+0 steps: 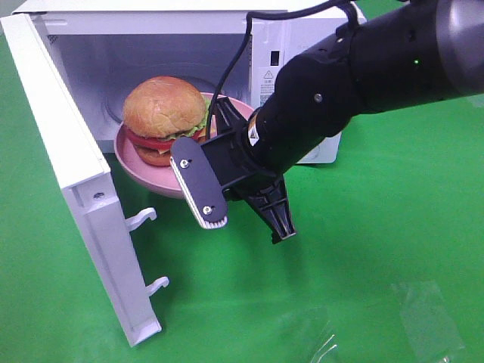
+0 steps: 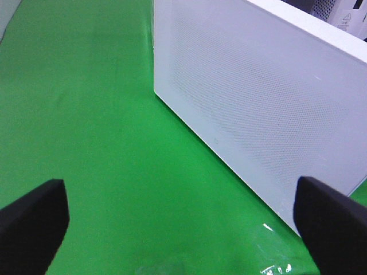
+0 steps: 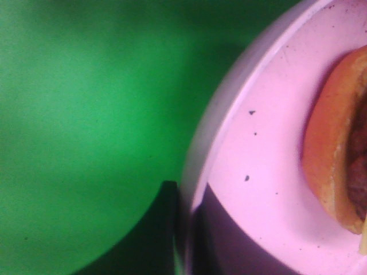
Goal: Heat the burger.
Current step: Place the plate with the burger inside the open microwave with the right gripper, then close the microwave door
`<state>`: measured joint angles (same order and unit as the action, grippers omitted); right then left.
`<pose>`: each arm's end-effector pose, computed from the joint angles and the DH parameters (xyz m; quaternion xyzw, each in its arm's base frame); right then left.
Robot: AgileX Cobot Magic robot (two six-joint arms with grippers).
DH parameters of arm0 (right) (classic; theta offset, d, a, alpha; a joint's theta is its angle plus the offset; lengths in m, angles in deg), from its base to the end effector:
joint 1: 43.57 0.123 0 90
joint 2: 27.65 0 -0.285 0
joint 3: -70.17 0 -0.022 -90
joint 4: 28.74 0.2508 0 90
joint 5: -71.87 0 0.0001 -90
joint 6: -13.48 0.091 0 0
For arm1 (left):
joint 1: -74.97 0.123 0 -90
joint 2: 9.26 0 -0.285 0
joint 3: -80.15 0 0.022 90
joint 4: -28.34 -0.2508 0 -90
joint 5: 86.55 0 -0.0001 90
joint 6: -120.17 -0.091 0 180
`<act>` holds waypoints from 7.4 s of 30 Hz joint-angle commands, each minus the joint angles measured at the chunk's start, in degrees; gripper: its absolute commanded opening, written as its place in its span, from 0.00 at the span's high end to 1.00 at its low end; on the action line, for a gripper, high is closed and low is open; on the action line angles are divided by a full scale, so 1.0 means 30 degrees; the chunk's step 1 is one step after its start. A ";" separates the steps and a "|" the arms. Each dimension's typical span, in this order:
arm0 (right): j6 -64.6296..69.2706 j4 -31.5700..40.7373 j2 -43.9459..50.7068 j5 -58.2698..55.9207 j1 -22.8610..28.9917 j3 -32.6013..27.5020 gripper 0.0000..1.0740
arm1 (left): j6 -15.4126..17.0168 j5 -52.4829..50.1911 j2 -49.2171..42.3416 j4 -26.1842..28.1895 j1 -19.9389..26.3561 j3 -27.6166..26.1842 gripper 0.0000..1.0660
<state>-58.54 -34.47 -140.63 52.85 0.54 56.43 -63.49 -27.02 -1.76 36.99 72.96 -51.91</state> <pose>0.2725 0.2601 0.1779 -0.8313 0.4706 -0.0996 0.2784 -0.0070 -0.0116 0.2828 0.0443 0.8397 -0.0676 0.5370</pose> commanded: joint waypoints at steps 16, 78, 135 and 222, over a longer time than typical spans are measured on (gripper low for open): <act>0.1299 -0.0745 -0.2788 -0.1184 -0.0554 0.5004 1.00 | -0.0057 -0.0134 -0.0344 0.0000 0.0038 0.0019 0.06; 0.6054 -0.4106 -0.9759 -0.3132 -0.0764 1.6100 0.98 | -0.0057 -0.0115 -0.0344 -0.0095 0.0038 0.0019 0.06; 0.7200 -0.3113 -0.8766 -0.2273 -0.1146 1.3751 0.41 | -0.0057 -0.0115 -0.0344 -0.0095 0.0038 0.0019 0.06; 2.7120 -0.2044 2.0493 -1.4840 -0.4584 -0.7869 0.29 | -0.0057 -0.0115 -0.0344 -0.0095 0.0038 0.0019 0.06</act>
<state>23.28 -41.00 -79.50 9.08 -12.86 33.00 -63.49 -27.02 -1.76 36.71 72.96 -51.91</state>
